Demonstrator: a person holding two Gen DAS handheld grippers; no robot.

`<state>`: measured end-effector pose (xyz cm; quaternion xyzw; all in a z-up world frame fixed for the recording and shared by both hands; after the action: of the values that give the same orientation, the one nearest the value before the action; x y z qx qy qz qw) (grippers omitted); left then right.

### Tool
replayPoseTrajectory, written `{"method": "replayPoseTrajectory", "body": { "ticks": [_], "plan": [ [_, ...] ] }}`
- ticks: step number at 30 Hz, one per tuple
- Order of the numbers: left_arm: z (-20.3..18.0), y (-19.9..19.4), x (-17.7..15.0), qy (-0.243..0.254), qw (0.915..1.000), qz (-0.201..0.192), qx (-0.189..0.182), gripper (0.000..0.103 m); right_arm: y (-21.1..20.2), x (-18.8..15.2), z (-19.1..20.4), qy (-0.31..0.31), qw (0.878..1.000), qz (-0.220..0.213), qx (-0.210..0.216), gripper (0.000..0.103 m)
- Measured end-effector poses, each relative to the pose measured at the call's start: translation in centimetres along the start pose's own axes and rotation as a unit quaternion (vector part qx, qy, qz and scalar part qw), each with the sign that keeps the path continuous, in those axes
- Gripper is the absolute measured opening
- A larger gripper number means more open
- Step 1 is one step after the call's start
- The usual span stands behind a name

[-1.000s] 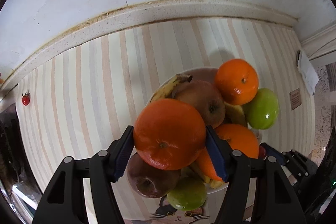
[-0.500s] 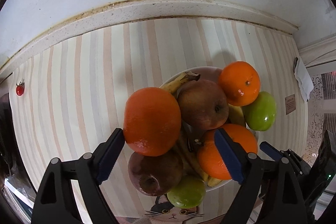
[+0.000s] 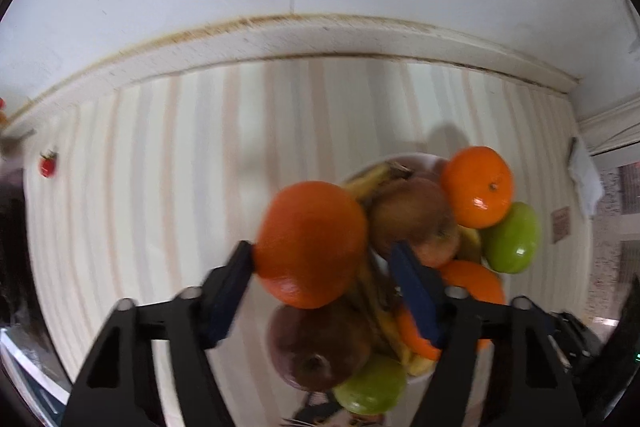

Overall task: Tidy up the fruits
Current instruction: 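Regrasp the tangerine on the plate with the left gripper and lift it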

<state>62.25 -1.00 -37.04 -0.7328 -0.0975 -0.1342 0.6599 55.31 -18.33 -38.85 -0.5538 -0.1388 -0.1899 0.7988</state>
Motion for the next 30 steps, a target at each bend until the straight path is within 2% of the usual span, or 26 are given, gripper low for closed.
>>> {"method": "replayPoseTrajectory", "body": {
  "ticks": [13,21,25,30],
  "plan": [
    [0.3,-1.3,-0.5,-0.003,0.9997,-0.024,-0.005,0.052,-1.6,0.5,1.1,-0.010,1.000,-0.018,0.009,0.053],
    [-1.0,-3.3,-0.7,-0.003,0.9986,-0.026,-0.045,0.052,-1.8,0.2,0.7,-0.004,1.000,-0.018,0.010,0.053],
    [-1.9,-3.1,-1.1,0.007,0.9984,-0.025,-0.050,0.052,-1.8,-0.1,0.7,-0.005,1.000,-0.015,0.009,0.053],
    [-3.1,-3.0,-1.8,-0.005,0.9962,-0.005,-0.087,0.053,-1.9,-0.3,0.6,-0.004,1.000,-0.015,0.007,0.053]
  ]
}}
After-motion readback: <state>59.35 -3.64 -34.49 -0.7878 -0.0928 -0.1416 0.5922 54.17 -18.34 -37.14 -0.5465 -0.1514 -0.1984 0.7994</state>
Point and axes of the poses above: each gripper's, at about its wrist camera, not at the fingertips, and y roughly the way its jaws point, z to its left, x to its top, the point moved 7 cm from there along y, roughly the way its jaws point, and after that the axes turned 10 degrees about -z, right-handed, at the moved point
